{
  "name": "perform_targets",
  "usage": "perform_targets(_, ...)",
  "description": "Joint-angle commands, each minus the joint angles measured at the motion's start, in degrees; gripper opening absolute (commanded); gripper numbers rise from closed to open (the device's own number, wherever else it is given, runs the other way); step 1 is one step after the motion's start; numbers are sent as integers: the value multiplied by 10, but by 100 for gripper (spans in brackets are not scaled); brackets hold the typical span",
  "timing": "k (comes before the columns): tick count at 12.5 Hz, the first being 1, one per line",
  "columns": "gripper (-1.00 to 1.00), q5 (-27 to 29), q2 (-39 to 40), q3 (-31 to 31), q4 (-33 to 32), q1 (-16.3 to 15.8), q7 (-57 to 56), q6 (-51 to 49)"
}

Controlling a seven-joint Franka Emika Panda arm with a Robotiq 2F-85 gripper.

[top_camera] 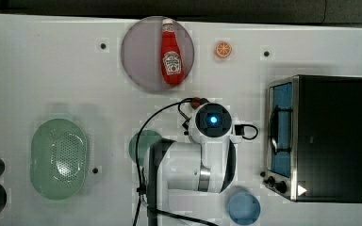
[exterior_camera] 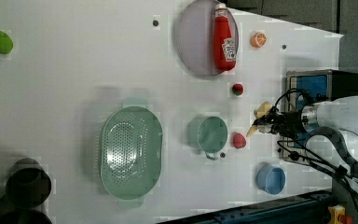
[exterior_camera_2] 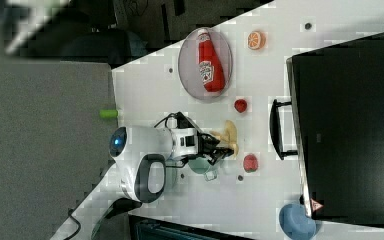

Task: Pick banana from oven and place on table.

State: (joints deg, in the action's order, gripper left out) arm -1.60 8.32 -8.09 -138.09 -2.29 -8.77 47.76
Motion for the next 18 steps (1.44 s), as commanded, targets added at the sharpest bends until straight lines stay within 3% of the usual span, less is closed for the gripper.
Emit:
perform_targets(1,2,8,-15,7,7,-15,17,34)
perform_targets(5,93,11,-30,9,21,-16,17,34)
perform_targets(6,100,12,-48,10,39,-16,17,33)
perform_targets(9,100,12,-124,10,119,-16,17,-59)
perform_targets(15,100,7,-199,10,306,-16,22,-414)
perform_targets(18,100,2,-213,9,353,-16,25,-453)
